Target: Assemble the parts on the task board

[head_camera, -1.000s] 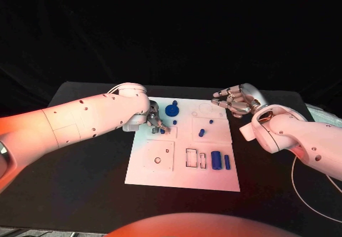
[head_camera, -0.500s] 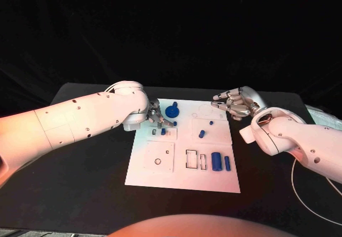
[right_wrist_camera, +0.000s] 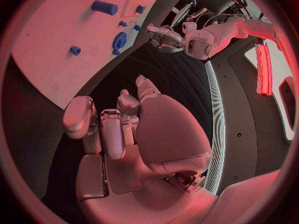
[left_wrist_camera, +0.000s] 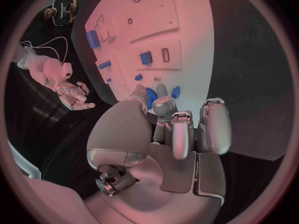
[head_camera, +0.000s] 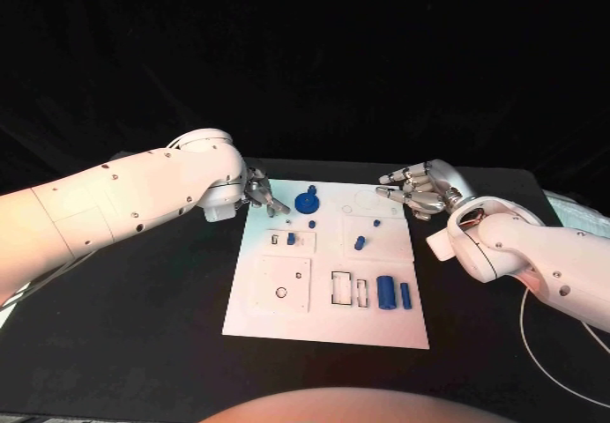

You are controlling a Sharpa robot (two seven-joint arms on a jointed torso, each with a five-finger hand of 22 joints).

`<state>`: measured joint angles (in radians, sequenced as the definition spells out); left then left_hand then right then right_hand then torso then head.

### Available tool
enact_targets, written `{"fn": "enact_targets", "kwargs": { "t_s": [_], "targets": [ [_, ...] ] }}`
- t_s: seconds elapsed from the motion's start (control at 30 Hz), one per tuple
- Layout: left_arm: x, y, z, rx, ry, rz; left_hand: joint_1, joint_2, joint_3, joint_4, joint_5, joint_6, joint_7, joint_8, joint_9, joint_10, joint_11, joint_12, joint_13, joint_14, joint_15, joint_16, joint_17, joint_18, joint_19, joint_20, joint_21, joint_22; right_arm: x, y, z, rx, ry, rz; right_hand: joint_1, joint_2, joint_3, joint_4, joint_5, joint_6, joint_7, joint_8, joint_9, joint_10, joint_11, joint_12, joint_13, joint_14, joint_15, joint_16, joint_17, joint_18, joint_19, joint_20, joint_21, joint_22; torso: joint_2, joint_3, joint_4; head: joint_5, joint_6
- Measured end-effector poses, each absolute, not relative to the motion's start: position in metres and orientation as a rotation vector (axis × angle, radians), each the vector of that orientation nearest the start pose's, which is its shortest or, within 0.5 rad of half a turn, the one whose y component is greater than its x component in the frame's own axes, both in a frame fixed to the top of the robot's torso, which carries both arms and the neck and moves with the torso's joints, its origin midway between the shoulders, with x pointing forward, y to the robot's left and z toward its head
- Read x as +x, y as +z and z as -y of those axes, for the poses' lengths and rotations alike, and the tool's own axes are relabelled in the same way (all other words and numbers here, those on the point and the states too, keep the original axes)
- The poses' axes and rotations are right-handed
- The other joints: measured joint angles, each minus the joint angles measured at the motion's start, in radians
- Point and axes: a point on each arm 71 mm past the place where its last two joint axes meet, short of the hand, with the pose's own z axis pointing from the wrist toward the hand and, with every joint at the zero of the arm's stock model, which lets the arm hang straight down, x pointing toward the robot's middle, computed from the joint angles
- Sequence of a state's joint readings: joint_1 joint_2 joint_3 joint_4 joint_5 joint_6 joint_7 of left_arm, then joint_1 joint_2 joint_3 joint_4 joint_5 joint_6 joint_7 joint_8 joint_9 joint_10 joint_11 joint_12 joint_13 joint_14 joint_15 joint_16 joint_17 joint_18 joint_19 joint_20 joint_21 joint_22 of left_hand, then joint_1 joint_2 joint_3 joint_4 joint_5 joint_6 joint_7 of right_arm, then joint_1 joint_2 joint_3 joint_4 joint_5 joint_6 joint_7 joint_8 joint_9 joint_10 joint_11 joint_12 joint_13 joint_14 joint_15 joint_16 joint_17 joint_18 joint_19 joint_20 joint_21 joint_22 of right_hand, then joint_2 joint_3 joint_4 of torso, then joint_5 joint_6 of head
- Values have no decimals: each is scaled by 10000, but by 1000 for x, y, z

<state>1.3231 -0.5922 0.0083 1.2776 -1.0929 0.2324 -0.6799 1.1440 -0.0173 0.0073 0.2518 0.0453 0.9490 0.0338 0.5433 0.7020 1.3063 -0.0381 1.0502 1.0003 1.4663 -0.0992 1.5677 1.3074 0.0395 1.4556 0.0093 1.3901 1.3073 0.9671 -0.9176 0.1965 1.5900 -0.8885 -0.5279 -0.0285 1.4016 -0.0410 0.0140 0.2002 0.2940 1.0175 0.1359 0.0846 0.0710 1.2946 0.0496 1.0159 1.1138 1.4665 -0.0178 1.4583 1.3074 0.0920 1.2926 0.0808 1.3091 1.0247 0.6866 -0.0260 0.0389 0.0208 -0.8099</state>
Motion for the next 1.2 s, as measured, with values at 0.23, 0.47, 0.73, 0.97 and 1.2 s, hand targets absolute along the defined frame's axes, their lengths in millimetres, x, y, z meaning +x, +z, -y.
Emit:
{"fn": "enact_targets", "kwargs": {
  "t_s": [0.23, 0.47, 0.73, 0.97, 1.2],
  "targets": [
    [559, -164, -177, -2399, -2062, -22678, -58, -78, -432, 346, 0, -309, 250, -562, -479, -200, 222, -216, -260, -5, 195, 0, 0, 0, -49, 160, -40, 0, 469, -198, 239, 6302, 9327, -15529, 0, 0, 0, 0, 0, 0, 0, 0, 0, 0, 0, 0, -2, 0, 0, 0, 0, 0, 1, 0, 0, 0, 12, -6, -11, 4, 97],
    [568, -165, -175, -2335, -1720, -22597, -221, -54, -864, 387, 0, 40, 192, -562, -549, -160, 183, -44, -142, -5, 194, 0, -1, 2, -14, 196, -40, 0, 469, -199, 238, 6298, 9352, -15541, 0, 0, 0, -1, 0, 0, 0, 0, 0, 0, 0, 0, -14, 0, 0, 0, -1, 0, 1, 0, -42, -16, 21, -15, -12, 21, 132],
    [578, -168, -177, -2117, -1071, -22544, -260, -14, -1119, 403, 0, 247, 86, -362, -403, -19, 112, 150, 19, -6, 194, 0, -1, 2, 24, 158, 10, 0, 469, -199, 236, 6296, 9377, -15555, 0, 0, 1, -1, 0, 0, 0, 0, 0, 0, 0, 0, -14, 0, 0, 0, 7, 1, 1, 0, -42, -16, 26, -21, -9, 35, 147],
    [581, -171, -173, -1780, -687, -22677, -191, 54, -1148, 374, 0, 247, 86, -322, -363, -19, 111, 150, 20, -6, 193, 0, -1, 2, 24, 158, 10, 0, 469, -199, 235, 6295, 9400, -15569, 0, 0, 1, -1, 0, 0, 0, 0, 0, 0, 0, 0, -13, 0, 0, 0, 7, 0, 1, 0, -42, -16, 26, -23, -7, 57, 140],
    [581, -175, -171, -1603, -537, -22884, -86, 159, -1228, 346, 0, 247, 85, -264, -311, -20, 111, 150, 19, -7, 193, 0, 7, 1, 24, 158, 30, 0, 469, -199, 235, 6295, 9413, -15580, 0, 0, 1, -1, 0, 0, 0, 0, 0, 0, 0, 0, -13, 0, 0, 0, 5, 0, 1, 1, -42, -31, 17, -18, -11, 60, 116]
  ]
}}
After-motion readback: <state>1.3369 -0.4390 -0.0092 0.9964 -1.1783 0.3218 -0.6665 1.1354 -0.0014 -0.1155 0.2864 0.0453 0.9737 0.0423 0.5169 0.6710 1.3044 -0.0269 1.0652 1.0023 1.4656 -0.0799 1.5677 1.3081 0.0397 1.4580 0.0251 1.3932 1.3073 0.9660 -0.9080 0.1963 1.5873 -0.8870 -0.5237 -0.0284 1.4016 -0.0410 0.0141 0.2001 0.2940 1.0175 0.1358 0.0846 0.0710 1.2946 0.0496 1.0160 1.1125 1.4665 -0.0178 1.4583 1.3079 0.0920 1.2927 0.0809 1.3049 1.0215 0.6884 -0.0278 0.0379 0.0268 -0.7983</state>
